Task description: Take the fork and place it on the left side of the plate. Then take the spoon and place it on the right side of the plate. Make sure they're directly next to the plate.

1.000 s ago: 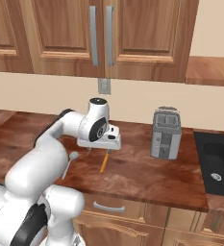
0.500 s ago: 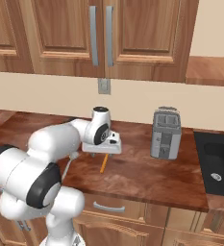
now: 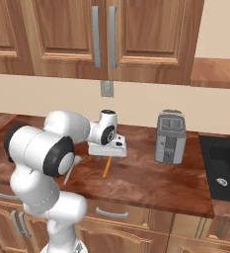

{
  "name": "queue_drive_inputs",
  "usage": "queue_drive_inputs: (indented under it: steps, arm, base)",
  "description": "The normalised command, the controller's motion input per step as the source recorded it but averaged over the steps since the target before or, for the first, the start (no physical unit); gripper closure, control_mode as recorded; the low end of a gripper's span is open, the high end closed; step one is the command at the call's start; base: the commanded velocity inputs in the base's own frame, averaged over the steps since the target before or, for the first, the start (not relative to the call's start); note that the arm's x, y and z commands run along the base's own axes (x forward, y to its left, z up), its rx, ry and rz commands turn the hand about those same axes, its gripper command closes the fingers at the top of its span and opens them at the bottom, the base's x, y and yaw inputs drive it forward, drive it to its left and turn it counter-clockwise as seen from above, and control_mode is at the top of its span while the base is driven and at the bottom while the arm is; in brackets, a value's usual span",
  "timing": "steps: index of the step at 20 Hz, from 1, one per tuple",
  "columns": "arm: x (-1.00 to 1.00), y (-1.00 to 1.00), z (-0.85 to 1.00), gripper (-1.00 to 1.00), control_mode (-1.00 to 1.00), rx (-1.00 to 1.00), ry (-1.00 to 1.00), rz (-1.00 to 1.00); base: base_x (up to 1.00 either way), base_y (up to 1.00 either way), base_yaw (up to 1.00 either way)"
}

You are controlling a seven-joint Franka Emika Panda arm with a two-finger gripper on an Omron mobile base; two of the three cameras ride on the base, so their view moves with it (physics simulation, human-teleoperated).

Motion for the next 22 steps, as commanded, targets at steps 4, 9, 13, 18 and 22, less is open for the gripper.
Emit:
queue_drive_inputs:
  steps: [4,9,13,18,22]
  arm:
    - [0.14,0.00,-0.31,-1.00,-1.00,0.00,0.00,0.00]
    - [0.08,0.00,-0.43,-1.00,-1.00,0.00,0.00,0.00]
    - [0.05,0.01,-0.53,1.00,-1.00,0.00,0.00,0.00]
    - [0.01,0.12,-0.45,1.00,-1.00,0.00,0.00,0.00]
    - [-0.23,0.15,-0.10,1.00,-1.00,0.00,-0.01,0.00]
  base:
    - [0.00,0.00,0.00]
    - [0.00,0.00,0.00]
    - [0.00,0.00,0.00]
    - [0.00,0.00,0.00]
    - [0.00,0.00,0.00]
